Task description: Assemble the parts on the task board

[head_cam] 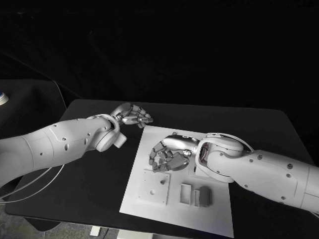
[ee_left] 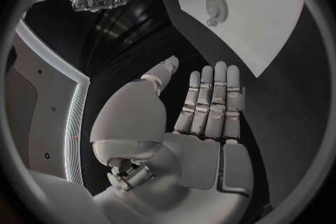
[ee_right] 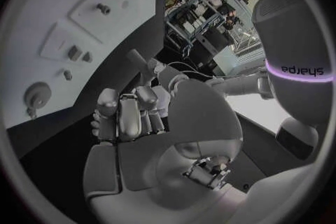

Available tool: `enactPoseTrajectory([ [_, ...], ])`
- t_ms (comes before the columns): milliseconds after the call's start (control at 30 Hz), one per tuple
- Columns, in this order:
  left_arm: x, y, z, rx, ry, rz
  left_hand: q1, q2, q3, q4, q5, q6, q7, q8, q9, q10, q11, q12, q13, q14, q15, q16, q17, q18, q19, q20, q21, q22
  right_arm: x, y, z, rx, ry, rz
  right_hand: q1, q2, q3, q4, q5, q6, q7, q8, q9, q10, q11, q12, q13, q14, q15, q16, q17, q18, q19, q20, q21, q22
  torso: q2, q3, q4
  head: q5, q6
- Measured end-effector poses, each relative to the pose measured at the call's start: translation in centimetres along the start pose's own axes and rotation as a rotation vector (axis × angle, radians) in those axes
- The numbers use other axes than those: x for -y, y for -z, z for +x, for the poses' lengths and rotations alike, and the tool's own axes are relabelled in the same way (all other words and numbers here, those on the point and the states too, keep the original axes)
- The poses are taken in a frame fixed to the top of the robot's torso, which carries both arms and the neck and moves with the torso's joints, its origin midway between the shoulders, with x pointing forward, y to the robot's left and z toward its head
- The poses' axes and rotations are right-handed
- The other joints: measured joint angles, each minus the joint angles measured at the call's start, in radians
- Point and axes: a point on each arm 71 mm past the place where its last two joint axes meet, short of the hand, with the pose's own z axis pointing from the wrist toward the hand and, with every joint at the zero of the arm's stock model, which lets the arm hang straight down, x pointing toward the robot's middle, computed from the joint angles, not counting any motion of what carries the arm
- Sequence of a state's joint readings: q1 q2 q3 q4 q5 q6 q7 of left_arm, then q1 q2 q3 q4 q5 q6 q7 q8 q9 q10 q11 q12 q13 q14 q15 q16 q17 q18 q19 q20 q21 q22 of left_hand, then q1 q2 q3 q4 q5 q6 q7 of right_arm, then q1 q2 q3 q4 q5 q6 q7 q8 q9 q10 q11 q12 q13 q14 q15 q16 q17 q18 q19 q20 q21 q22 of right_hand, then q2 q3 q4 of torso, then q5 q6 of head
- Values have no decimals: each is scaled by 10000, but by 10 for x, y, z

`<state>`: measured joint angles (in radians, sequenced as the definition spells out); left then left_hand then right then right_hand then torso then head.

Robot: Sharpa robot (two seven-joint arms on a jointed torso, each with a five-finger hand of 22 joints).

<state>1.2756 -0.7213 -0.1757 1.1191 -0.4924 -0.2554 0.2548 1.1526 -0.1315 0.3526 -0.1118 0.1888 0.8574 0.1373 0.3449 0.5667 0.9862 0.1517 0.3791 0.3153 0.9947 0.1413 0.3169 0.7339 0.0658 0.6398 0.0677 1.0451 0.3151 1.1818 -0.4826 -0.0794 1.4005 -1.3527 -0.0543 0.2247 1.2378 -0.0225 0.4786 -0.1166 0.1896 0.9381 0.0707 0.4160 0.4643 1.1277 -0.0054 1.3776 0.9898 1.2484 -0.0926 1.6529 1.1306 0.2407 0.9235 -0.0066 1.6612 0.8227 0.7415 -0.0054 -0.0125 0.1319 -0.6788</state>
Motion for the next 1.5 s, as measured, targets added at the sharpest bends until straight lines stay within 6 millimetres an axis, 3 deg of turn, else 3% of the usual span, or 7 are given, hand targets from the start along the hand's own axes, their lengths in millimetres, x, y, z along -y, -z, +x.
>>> enactPoseTrajectory([
  [300,3,-2,5,-87,31,55,0,0,0,0,0,0,0,0,0,0,0,0,0,0,0,0,-3,0,0,0,0,-1,-7,-16,31,-848,180,-399,-61,44,1,1,-2,0,0,0,0,-38,38,0,0,-114,39,0,-89,-6,-1,1,0,-1,12,7,-12,419,-104],
  [600,3,-3,6,-111,37,65,0,0,0,0,0,0,0,0,0,0,0,0,1,0,0,-40,-2,0,0,0,0,-1,-4,-18,59,-1254,216,-441,-69,59,1,1,43,0,0,0,0,-37,37,0,-9,-114,39,0,-88,-8,-1,1,0,-1,18,25,-9,699,-245],
  [1033,4,-3,8,-159,47,89,40,40,0,0,0,0,0,0,0,0,0,0,1,0,0,-40,-2,0,0,0,0,-2,8,-16,75,-1362,528,-231,-42,85,-8,-8,42,0,0,0,0,-37,37,0,-8,-113,40,0,-45,-12,-1,1,-1,-2,17,38,-29,800,-281],
  [1500,5,-3,8,-171,52,97,40,39,0,0,0,0,0,0,0,0,0,0,1,0,0,-40,-11,0,0,0,0,6,13,-18,80,-1027,884,-136,-30,94,4,-51,41,0,0,0,0,-73,73,0,-7,-111,41,0,-11,-15,-1,1,-1,-2,16,32,-22,901,-317],
])
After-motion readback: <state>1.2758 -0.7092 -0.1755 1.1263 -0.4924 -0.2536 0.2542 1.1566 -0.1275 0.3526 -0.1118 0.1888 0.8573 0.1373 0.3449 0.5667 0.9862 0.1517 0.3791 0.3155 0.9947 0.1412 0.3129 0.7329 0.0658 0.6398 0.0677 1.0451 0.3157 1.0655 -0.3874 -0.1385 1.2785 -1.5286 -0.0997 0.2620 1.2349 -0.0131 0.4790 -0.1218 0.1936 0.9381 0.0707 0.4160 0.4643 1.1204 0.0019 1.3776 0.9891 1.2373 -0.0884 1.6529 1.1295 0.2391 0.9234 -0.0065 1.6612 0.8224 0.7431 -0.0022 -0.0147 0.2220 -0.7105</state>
